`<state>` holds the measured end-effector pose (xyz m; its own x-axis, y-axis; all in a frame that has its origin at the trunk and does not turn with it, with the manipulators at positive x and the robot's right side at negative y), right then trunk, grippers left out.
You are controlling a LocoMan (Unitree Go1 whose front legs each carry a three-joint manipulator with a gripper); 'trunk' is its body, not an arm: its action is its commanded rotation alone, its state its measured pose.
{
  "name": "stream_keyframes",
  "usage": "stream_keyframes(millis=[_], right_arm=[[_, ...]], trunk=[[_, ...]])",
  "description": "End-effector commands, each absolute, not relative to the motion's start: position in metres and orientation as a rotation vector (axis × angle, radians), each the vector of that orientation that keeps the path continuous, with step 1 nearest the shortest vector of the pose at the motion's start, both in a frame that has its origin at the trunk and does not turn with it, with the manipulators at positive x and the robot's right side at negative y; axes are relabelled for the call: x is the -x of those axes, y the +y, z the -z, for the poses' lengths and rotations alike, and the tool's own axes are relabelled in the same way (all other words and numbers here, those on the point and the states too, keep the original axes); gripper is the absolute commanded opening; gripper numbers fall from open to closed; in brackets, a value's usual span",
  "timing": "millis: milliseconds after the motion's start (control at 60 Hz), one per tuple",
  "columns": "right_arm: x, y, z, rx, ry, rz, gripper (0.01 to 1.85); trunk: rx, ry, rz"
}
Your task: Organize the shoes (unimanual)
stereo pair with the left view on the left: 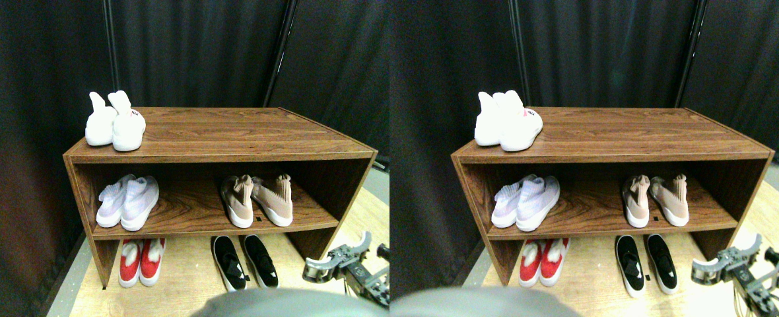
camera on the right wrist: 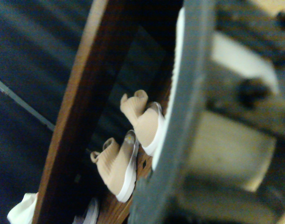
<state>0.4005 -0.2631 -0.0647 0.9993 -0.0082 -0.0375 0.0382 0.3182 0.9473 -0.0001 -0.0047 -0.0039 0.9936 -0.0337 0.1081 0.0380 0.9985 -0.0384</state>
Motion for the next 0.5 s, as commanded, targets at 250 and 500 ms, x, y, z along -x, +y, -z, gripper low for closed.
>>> stream_keyframes(millis=[250, 500], right_arm=[[-0.39, -0.282, 0.032, -1.154, -0.249, -0.023, 0.24], [-0.427, -0.298, 0.03, -1.139, -0.281, 0.009, 0.06]], trunk=[[0.062, -0.116, 0.039], [0.07, -0.12, 0.037]])
